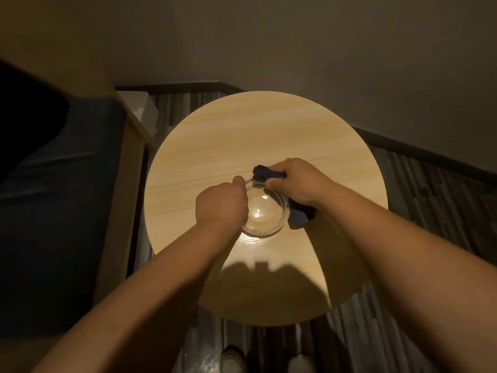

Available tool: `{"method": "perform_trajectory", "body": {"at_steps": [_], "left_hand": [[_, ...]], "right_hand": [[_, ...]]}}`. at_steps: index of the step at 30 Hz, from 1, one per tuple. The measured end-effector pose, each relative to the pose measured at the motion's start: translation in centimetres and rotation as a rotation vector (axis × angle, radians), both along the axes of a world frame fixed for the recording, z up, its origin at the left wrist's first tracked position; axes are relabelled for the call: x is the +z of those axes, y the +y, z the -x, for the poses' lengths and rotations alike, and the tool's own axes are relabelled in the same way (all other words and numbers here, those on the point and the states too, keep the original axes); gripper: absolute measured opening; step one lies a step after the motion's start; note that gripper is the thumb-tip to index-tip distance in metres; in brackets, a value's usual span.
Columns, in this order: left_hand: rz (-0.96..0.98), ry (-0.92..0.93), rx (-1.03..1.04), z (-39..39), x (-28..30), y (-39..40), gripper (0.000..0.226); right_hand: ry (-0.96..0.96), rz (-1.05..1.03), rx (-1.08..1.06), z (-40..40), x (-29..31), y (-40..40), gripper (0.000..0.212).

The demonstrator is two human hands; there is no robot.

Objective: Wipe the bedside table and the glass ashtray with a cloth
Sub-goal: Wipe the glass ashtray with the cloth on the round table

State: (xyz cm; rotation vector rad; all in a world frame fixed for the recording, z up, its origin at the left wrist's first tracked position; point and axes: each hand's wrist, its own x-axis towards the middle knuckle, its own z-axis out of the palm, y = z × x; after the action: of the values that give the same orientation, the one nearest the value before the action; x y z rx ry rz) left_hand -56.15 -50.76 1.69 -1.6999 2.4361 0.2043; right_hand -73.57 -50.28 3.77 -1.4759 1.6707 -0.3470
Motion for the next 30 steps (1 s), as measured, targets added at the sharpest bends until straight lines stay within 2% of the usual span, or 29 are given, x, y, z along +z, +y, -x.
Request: {"method": "perform_trajectory", "body": {"at_steps": [3, 6, 11, 14, 16, 18, 20, 23, 27, 30], "left_hand": [[0.001, 0.012, 0.043, 0.1, 0.2, 0.2, 0.015], [-0.004, 0.013, 0.098, 0.2, 0.3, 0.6, 0.014], [-0.07, 0.004, 0.193, 0.4, 0.5, 1.1, 0.016], [-0.121, -0.037, 0.164, -0.4, 0.9, 1.1, 0.022], [-0.109, -0.08, 0.062, -1.0, 1.5, 0.8, 0.033], [-0.045, -0.049, -0.067, -1.1, 1.7, 0.2, 0.038], [-0.009, 0.015, -0.165, -0.5, 1.5, -0.5, 0.034], [0.003, -0.025, -0.184, 0.6, 0.6, -0.6, 0.023], [-0.014, -0.055, -0.09, 1.0, 0.2, 0.2, 0.017], [-0.018, -0.038, -0.048, 1.2, 0.3, 0.5, 0.019]], "right_hand": [[-0.06, 0.048, -0.214, -0.1, -0.7, 2.6, 0.009], [-0.117, 0.103, -0.475, -1.3, -2.0, 6.2, 0.021], [-0.179, 0.047, -0.766, -4.9, -3.2, 9.0, 0.02], [-0.156, 0.127, -0.61, -3.1, -2.3, 7.4, 0.018], [-0.108, 0.097, -0.455, -1.4, -1.7, 5.9, 0.013], [-0.081, 0.037, -0.293, -0.1, -1.0, 4.0, 0.01], [-0.003, 0.004, -0.105, 0.7, -0.3, 2.1, 0.014], [0.065, -0.016, 0.069, 1.2, 0.4, 0.3, 0.014], [0.012, 0.006, 0.0, 1.1, 0.0, 1.0, 0.01], [-0.036, 0.066, -0.197, 0.9, -0.6, 3.5, 0.025]]}}
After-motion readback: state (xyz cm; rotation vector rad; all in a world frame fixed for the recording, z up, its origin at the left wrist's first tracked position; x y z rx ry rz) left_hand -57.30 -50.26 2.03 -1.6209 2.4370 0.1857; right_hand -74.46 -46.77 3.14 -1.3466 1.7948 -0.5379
